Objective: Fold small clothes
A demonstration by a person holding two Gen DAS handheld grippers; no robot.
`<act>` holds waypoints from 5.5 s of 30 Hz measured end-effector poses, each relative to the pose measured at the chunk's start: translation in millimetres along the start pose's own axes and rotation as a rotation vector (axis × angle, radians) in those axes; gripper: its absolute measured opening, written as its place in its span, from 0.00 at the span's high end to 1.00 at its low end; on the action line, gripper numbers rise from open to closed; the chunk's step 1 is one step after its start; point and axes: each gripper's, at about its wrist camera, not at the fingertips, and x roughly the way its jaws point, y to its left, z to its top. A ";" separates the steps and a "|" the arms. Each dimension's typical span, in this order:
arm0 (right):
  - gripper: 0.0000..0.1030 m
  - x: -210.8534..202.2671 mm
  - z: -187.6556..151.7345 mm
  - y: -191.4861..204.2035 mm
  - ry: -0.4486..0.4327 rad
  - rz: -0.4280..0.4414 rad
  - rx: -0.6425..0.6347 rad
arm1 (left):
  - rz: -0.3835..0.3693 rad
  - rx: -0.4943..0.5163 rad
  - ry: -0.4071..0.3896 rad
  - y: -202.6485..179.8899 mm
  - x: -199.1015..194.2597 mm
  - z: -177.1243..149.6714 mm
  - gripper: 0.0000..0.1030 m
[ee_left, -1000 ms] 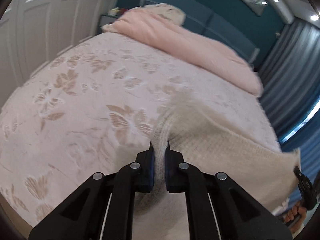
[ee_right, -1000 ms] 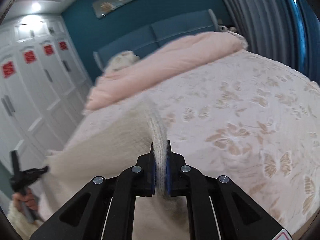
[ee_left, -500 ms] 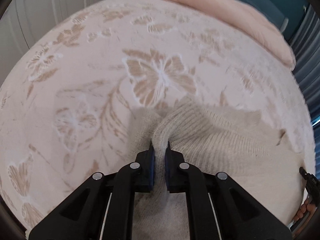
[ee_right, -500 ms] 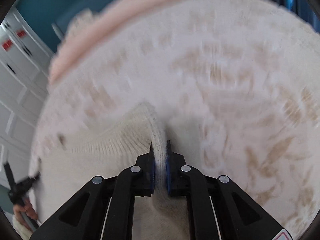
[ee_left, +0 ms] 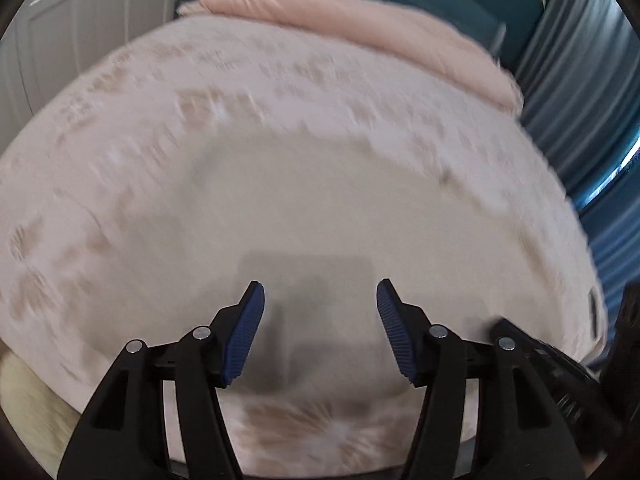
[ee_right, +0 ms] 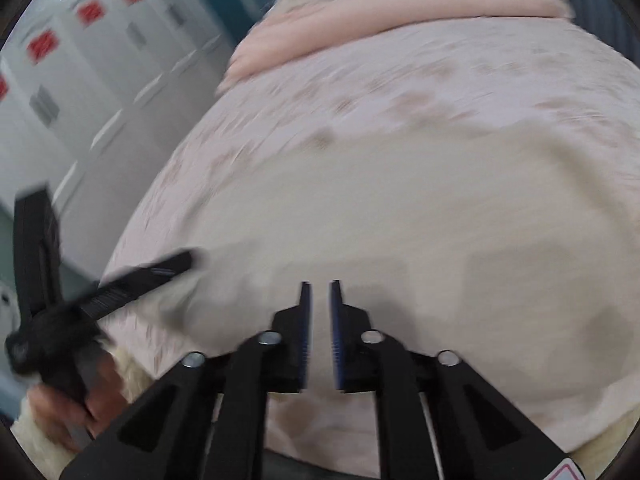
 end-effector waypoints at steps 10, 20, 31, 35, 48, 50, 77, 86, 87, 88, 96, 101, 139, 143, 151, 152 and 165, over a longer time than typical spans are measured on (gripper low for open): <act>1.00 -54.9 -32.4 -188.6 -0.074 -0.243 0.395 | 0.122 -0.092 0.036 87.3 5.6 -18.9 0.50; 0.49 -85.6 -61.0 -160.4 -0.081 -0.168 0.482 | -0.037 -0.356 -0.041 113.0 -45.7 -55.1 0.14; 0.70 -48.2 -47.7 -182.1 -0.100 -0.118 0.685 | -0.136 -0.693 -0.039 152.1 -12.3 -34.7 0.53; 0.88 -83.1 -23.0 -160.9 -0.192 -0.032 0.623 | -0.191 -0.700 -0.006 150.0 -30.2 -11.9 0.90; 0.67 -103.7 -94.8 -191.4 -0.048 -0.153 0.678 | -0.046 -0.609 0.102 157.8 -38.4 -64.4 0.83; 0.58 -127.7 -81.2 -181.6 -0.091 -0.268 0.573 | -0.018 -0.560 0.047 153.6 -58.2 -55.2 0.73; 0.93 -10.7 82.0 -213.4 -0.021 -0.377 0.325 | 0.098 -0.288 0.047 109.6 63.9 92.8 0.91; 0.76 -51.9 70.7 -124.5 -0.161 -0.273 0.199 | 0.145 -0.159 -0.108 71.9 -6.9 66.5 0.79; 0.76 -43.7 65.5 -100.5 -0.140 -0.220 0.157 | 0.108 -0.156 -0.108 60.6 -13.3 58.9 0.77; 0.78 -34.3 60.8 -84.9 -0.117 -0.185 0.128 | 0.088 -0.152 -0.094 50.2 -13.6 51.6 0.73; 0.80 22.2 17.0 -47.8 0.059 -0.038 0.198 | 0.111 -0.074 0.018 32.4 12.4 -6.4 0.67; 0.81 1.5 1.1 -37.6 0.032 -0.078 0.132 | 0.092 -0.152 0.020 48.1 -4.3 -20.1 0.63; 0.78 54.7 -31.6 28.2 0.033 -0.133 -0.064 | -0.183 -0.442 -0.167 79.6 -83.8 -14.2 0.92; 0.75 34.3 -26.2 13.6 0.022 -0.032 0.042 | -0.247 -0.239 -0.210 8.5 -109.1 8.6 0.92; 0.54 -69.3 -45.9 -91.6 -0.127 -0.036 0.326 | -0.294 0.080 -0.108 -127.8 -68.4 -3.9 0.91; 0.54 -79.1 -51.1 -103.0 -0.136 -0.056 0.342 | -0.279 0.105 -0.090 -136.4 -56.5 -10.3 0.90; 0.26 -86.4 -44.5 -102.5 -0.132 0.073 0.408 | -0.043 0.130 -0.080 -69.1 -47.5 -78.4 0.13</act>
